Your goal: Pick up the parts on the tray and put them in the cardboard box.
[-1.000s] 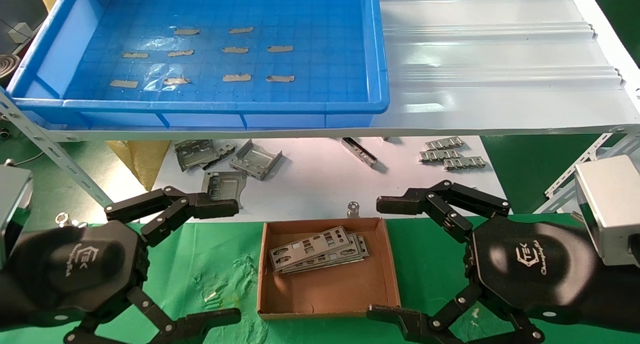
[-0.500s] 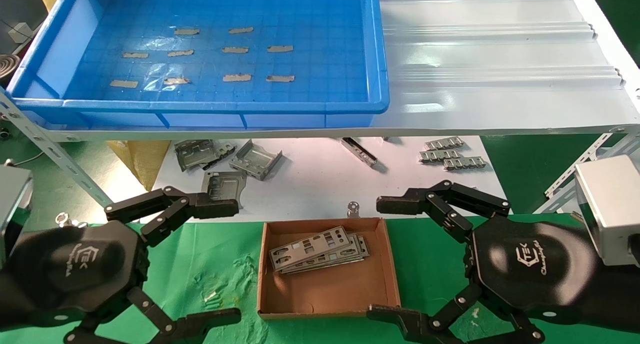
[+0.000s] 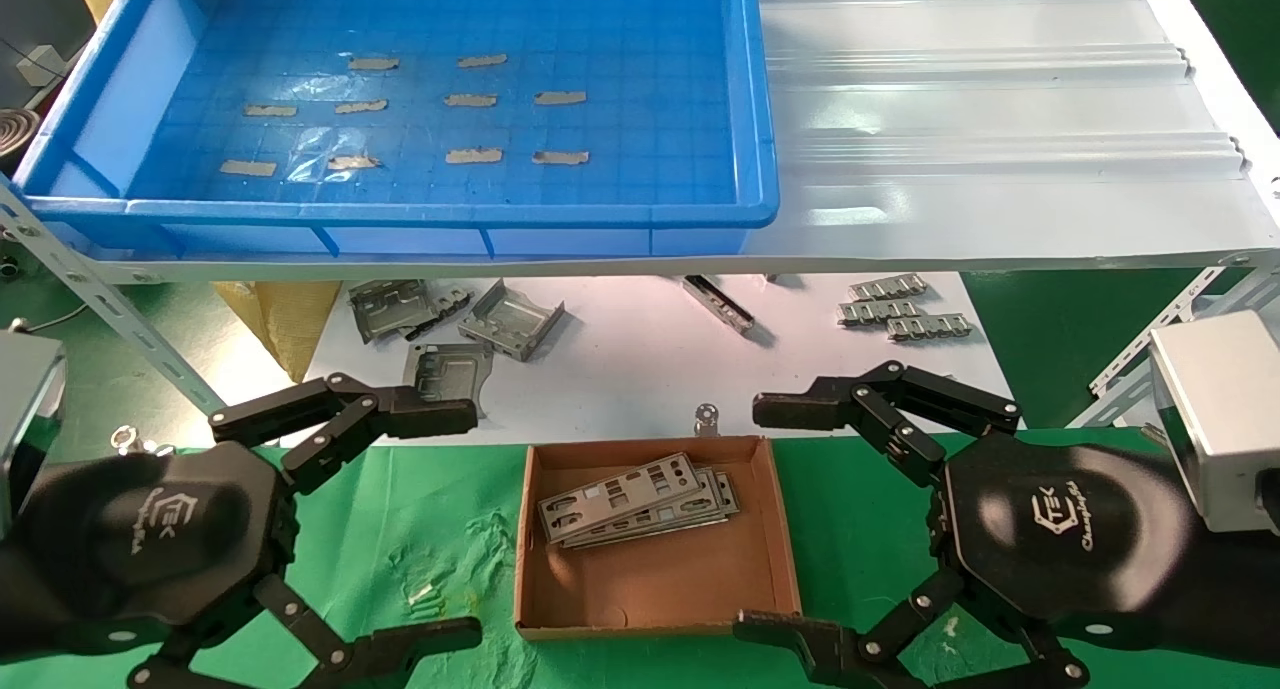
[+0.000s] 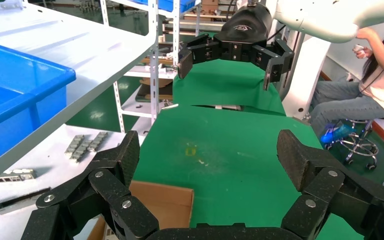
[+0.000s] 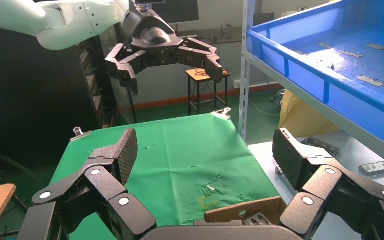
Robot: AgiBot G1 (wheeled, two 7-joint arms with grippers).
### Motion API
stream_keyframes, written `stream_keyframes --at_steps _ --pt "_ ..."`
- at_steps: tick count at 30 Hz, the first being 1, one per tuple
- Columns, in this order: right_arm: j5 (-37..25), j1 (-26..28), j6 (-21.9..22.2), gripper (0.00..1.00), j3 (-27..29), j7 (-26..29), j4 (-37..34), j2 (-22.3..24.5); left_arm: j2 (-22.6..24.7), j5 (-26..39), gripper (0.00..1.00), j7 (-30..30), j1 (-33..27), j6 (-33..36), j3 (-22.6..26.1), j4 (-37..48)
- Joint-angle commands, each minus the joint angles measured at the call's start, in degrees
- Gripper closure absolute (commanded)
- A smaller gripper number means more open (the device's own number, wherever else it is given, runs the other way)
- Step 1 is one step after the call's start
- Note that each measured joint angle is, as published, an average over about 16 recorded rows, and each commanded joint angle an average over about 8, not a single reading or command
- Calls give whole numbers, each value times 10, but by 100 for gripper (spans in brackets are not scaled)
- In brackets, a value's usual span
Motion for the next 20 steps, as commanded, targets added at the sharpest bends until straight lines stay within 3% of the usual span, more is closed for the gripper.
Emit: stream_keyframes --at_steps 1,20 --pt "0 0 0 0 0 0 0 0 0 0 0 0 0 0 0 0" --pt "0 0 0 0 0 0 0 0 0 0 0 0 0 0 0 0"
